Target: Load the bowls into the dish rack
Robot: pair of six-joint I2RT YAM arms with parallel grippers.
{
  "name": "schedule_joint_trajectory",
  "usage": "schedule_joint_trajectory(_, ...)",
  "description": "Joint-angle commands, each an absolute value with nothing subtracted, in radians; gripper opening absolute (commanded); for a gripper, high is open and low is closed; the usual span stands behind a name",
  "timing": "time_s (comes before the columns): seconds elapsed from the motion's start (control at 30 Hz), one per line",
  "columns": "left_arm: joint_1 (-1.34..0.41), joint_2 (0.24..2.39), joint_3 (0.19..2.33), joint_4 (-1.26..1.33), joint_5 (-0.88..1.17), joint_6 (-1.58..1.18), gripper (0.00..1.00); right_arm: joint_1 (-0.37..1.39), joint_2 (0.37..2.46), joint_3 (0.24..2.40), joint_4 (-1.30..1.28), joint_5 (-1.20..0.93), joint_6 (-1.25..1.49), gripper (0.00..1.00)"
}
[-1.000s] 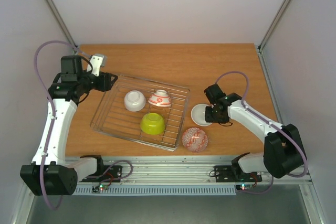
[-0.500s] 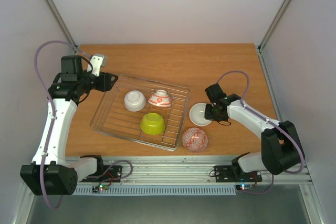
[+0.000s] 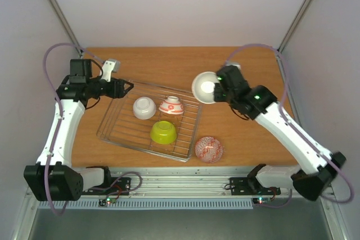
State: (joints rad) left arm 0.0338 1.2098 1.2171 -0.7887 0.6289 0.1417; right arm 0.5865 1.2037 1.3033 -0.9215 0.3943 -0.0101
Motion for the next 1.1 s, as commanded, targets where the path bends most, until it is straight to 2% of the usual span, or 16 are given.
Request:
schedule_joint_trajectory(0.0, 0.03, 1.243, 1.216, -0.794, 0.767, 0.127, 0.65, 0.785, 1.421, 1.472, -0.937, 0.455, -0.098, 0.01)
schedule_joint_trajectory(0.13, 0.026, 1.249, 1.216, -0.8, 0.859, 0.116, 0.66, 0.866, 1.595, 1.619, -0.9, 0.428, -0.133, 0.01)
schedule_joint_trajectory(0.33, 0.026, 1.238, 1.208, -0.795, 0.86, 0.121, 0.67, 0.904, 1.753, 1.786, -0.88, 0.375, -0.162, 0.01)
schedule_joint_trajectory(0.93, 0.026, 1.25, 1.194, -0.785, 0.835, 0.135, 0.68, 0.972, 1.973, 2.146, -0.919, 0.328, -0.241, 0.01)
schedule_joint_trajectory(1.0, 0.023, 1.25, 1.193, -0.784, 0.833, 0.136, 0.66, 0.983, 1.976, 2.161, -0.918, 0.327, -0.249, 0.01)
schedule_joint_trajectory(1.07, 0.024, 1.254, 1.193, -0.786, 0.834, 0.135, 0.57, 0.995, 1.977, 2.168, -0.914, 0.325, -0.255, 0.01)
